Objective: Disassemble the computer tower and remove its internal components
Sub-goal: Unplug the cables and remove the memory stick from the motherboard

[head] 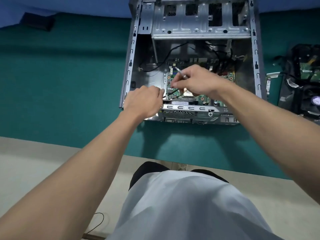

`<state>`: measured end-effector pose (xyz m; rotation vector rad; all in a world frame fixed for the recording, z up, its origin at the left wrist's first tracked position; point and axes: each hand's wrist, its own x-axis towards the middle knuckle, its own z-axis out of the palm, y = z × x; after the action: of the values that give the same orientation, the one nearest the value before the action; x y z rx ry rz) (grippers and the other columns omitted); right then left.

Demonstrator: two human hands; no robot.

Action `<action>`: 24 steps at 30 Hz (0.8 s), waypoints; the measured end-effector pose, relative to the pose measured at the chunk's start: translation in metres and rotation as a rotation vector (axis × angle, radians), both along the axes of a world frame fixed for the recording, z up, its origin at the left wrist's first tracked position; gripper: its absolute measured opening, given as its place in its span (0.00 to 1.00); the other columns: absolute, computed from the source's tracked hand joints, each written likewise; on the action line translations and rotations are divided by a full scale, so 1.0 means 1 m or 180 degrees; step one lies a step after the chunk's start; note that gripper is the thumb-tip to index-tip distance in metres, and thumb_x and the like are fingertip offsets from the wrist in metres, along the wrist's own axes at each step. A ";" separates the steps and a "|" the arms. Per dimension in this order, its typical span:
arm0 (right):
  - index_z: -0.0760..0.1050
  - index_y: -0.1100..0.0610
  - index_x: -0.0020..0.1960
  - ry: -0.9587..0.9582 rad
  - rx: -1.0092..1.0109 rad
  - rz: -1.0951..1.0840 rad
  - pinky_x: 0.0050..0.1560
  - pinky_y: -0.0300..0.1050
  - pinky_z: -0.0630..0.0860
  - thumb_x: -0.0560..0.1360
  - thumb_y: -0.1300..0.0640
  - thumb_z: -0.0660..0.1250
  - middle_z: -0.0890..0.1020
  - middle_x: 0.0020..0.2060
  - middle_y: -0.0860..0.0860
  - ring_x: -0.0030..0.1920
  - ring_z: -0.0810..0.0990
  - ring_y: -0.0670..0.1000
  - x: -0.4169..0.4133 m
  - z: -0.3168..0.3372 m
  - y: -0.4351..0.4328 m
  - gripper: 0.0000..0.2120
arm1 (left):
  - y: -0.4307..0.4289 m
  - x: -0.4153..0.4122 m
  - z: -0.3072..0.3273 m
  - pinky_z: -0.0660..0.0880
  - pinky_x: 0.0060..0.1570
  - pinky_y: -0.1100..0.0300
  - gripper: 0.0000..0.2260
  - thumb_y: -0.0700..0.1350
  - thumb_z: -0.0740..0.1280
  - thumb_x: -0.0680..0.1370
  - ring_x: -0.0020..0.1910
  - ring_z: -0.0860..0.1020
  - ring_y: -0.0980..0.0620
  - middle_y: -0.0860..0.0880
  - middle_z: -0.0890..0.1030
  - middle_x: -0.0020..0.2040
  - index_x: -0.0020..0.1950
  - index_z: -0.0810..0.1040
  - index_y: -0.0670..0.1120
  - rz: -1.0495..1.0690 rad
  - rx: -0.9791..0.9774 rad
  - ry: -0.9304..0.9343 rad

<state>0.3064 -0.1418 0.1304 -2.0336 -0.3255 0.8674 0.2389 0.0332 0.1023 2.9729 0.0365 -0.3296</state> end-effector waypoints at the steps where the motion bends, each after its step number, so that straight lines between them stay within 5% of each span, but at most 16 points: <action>1: 0.82 0.54 0.46 -0.0012 -0.0097 0.0103 0.33 0.36 0.67 0.75 0.58 0.69 0.81 0.34 0.45 0.33 0.75 0.41 0.004 -0.009 0.005 0.03 | 0.000 0.001 0.000 0.62 0.41 0.51 0.21 0.55 0.47 0.82 0.48 0.77 0.37 0.39 0.81 0.51 0.50 0.78 0.48 -0.0013 0.0018 0.0002; 4: 0.83 0.51 0.44 0.0154 -0.0177 0.0532 0.26 0.27 0.66 0.74 0.63 0.70 0.81 0.31 0.41 0.29 0.75 0.36 0.013 -0.030 0.019 0.07 | -0.001 -0.001 0.000 0.62 0.41 0.51 0.20 0.54 0.48 0.82 0.47 0.76 0.37 0.40 0.80 0.51 0.50 0.78 0.48 0.0005 0.0075 -0.0021; 9: 0.70 0.47 0.33 -0.0155 -0.0984 0.1735 0.34 0.41 0.66 0.75 0.67 0.62 0.74 0.32 0.45 0.39 0.72 0.50 0.020 -0.054 0.042 0.18 | -0.003 -0.001 -0.002 0.63 0.41 0.51 0.21 0.53 0.47 0.82 0.48 0.77 0.36 0.41 0.81 0.50 0.52 0.78 0.48 0.0084 0.0112 -0.0068; 12: 0.70 0.52 0.37 -0.0329 -0.1135 0.2142 0.34 0.40 0.66 0.74 0.69 0.60 0.73 0.34 0.46 0.39 0.71 0.52 0.021 -0.060 0.049 0.13 | -0.004 -0.001 -0.003 0.62 0.41 0.51 0.21 0.52 0.47 0.82 0.47 0.77 0.37 0.41 0.81 0.49 0.53 0.78 0.48 0.0082 0.0138 -0.0105; 17: 0.67 0.52 0.36 -0.0714 -0.1759 0.2220 0.44 0.47 0.68 0.79 0.47 0.56 0.72 0.39 0.47 0.42 0.73 0.53 0.026 -0.065 0.046 0.15 | -0.006 -0.002 -0.001 0.62 0.40 0.52 0.21 0.52 0.47 0.82 0.45 0.77 0.37 0.41 0.82 0.47 0.51 0.78 0.47 0.0105 0.0149 -0.0141; 24: 0.72 0.57 0.38 -0.0502 -0.1449 0.2487 0.41 0.46 0.69 0.79 0.62 0.59 0.73 0.33 0.51 0.37 0.70 0.52 0.028 -0.062 0.030 0.11 | -0.007 -0.004 0.002 0.62 0.39 0.52 0.21 0.53 0.47 0.83 0.42 0.76 0.38 0.42 0.81 0.45 0.47 0.77 0.47 0.0174 0.0135 -0.0144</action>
<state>0.3341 -0.1118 0.0686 -2.4256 -1.1502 1.3363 0.2349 0.0266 0.1046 3.0135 0.1209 -0.2577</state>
